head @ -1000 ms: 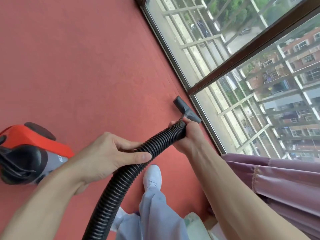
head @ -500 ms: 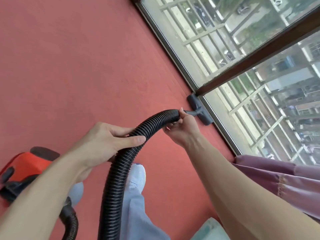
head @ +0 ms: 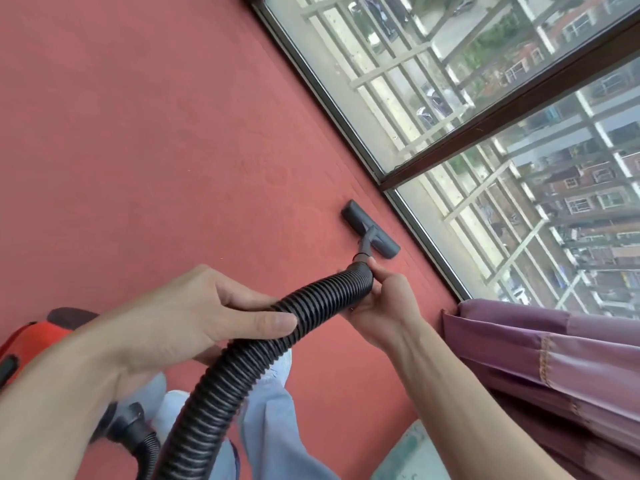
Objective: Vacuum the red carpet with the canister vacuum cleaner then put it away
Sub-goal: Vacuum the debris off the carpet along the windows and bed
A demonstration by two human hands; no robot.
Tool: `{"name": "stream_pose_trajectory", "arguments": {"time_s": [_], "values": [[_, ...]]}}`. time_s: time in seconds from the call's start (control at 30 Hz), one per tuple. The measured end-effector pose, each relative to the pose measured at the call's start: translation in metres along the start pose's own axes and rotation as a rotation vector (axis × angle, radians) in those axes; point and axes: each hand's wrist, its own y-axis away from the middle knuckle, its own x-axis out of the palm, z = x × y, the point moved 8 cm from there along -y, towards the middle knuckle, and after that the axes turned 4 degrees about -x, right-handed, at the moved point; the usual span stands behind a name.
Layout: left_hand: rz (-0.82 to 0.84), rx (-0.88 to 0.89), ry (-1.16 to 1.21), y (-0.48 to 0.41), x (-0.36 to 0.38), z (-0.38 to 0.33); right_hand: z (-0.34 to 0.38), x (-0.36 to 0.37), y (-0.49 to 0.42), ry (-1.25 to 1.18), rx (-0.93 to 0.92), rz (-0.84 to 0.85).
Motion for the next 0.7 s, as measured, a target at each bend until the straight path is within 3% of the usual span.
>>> {"name": "stream_pose_trajectory", "arguments": {"time_s": [0.2,0.37,0.7], "values": [[-0.014,-0.019,-0.047,-0.023,0.019,-0.001,0.013,0.001,-0.007,-0.058,-0.078,-0.067],[-0.109,-0.004,0.047,-0.031,0.001,0.003,0.018,0.017,-0.022,0.002,-0.104,-0.052],[0.154,0.011,-0.119,0.022,0.008,-0.007,-0.016,-0.014,0.046,-0.007,0.044,0.05]]}}
